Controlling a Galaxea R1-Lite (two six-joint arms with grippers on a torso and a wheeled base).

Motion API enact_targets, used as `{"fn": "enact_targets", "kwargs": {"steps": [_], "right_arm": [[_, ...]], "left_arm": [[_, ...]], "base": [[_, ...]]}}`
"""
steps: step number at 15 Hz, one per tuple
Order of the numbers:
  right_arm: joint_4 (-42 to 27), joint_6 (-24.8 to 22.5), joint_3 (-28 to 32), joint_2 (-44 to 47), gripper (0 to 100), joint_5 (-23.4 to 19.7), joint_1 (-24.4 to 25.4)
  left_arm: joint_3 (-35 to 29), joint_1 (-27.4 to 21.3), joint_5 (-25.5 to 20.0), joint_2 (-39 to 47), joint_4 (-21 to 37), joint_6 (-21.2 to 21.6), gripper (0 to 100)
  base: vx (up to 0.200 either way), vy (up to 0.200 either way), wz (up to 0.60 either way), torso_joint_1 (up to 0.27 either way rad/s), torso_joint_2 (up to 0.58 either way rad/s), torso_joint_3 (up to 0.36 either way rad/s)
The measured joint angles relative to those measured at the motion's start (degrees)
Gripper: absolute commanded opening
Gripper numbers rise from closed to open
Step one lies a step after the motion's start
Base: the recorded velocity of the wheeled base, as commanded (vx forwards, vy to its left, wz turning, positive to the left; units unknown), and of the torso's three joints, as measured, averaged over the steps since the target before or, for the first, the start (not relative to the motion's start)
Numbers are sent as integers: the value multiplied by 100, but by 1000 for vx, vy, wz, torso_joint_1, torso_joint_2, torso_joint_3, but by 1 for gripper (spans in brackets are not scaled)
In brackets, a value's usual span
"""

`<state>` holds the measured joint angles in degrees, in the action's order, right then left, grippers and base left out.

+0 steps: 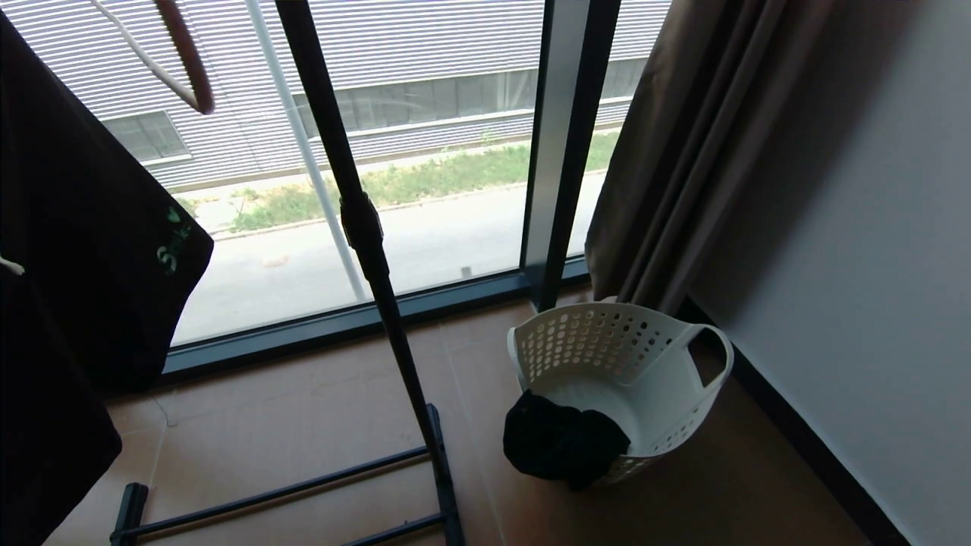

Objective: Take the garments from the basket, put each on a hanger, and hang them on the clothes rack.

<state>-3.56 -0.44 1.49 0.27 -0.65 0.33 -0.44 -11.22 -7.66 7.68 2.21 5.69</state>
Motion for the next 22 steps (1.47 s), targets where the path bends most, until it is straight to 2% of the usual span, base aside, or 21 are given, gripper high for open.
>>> {"fn": "enact_targets", "kwargs": {"steps": [17, 19, 22], "right_arm": [[-76, -35, 30, 59, 100, -17, 18], [-51, -27, 107, 490, 100, -85, 149], [250, 130, 556, 2007, 100, -149, 411]], "left_arm": [[0, -60, -6, 171, -2, 10, 100], [0, -27, 0, 44, -2, 5, 100], [0, 13, 30, -112, -7, -44, 100]], "base": [[0, 0, 0, 4, 3, -195], [0, 0, 0, 6, 4, -40], [0, 0, 0, 0, 0, 0]]}}
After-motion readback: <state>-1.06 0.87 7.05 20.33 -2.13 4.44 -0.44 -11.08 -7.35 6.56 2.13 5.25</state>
